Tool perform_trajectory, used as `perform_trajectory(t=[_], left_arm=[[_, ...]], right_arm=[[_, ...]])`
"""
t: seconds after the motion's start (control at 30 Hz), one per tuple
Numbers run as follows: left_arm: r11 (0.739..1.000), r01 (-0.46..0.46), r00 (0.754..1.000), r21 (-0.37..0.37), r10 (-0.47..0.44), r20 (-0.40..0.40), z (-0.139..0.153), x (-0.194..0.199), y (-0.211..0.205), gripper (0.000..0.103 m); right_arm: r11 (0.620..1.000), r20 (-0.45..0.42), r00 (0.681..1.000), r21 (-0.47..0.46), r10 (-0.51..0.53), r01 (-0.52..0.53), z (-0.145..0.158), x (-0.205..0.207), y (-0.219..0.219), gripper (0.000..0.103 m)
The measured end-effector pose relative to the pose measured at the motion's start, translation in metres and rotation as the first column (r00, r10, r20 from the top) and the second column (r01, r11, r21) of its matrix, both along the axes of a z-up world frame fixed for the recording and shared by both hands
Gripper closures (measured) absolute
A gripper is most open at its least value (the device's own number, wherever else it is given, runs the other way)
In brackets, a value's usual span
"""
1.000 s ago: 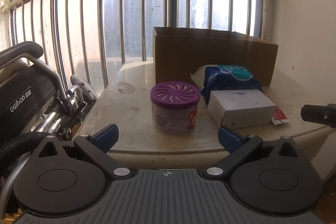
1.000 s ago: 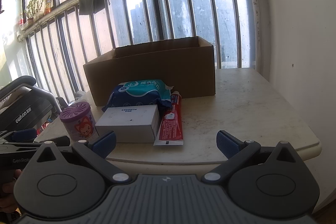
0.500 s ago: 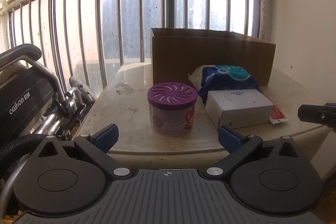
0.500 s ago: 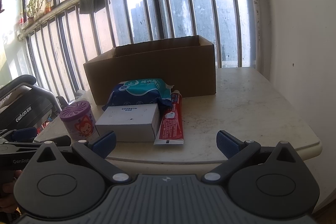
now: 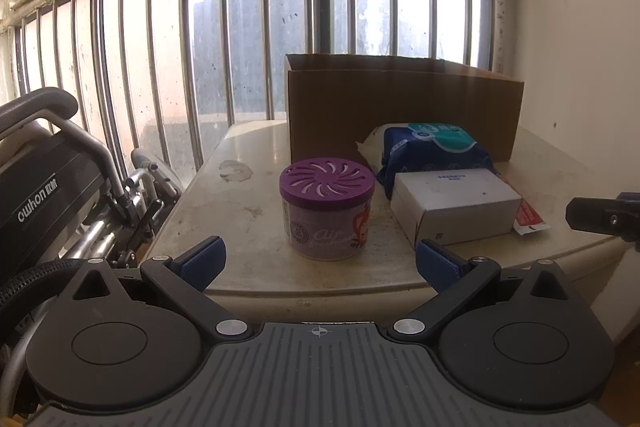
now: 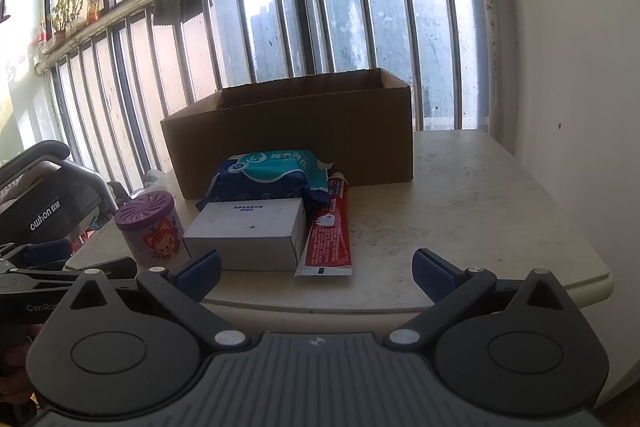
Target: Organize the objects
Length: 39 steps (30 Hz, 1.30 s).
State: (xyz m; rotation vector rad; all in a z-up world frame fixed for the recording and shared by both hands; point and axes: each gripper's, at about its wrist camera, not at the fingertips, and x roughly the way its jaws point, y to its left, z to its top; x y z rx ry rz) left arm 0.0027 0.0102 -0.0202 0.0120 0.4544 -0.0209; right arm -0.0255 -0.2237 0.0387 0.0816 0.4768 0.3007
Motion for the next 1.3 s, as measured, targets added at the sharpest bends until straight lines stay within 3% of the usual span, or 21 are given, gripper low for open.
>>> perform_trajectory(t=[0.63,0.77,1.3], left_arm=[[1.0,-0.002,1.0,-0.009,0.002,-0.004,-0.002,0.001,0.002,0.001],[0.999,0.011,1.0,-0.042,-0.011,-0.009,-0.002,0.0,0.004,0.001],[1.0,-0.007,1.0,-0.011,0.006,-0.02,-0.006,0.001,0.002,0.001]], right_arm=[[1.0,-0.021,1.0,0.01,0.009,-0.009,-0.004,0.003,0.0,0.0],[1.0,-0.022,1.0,-0.01,-0.001,0.001,-0.005,0.003,0.002,0.0],[0.999,-0.036,0.999,-0.034,0.0,-0.001,-0.011,0.004,0.006,0.0]])
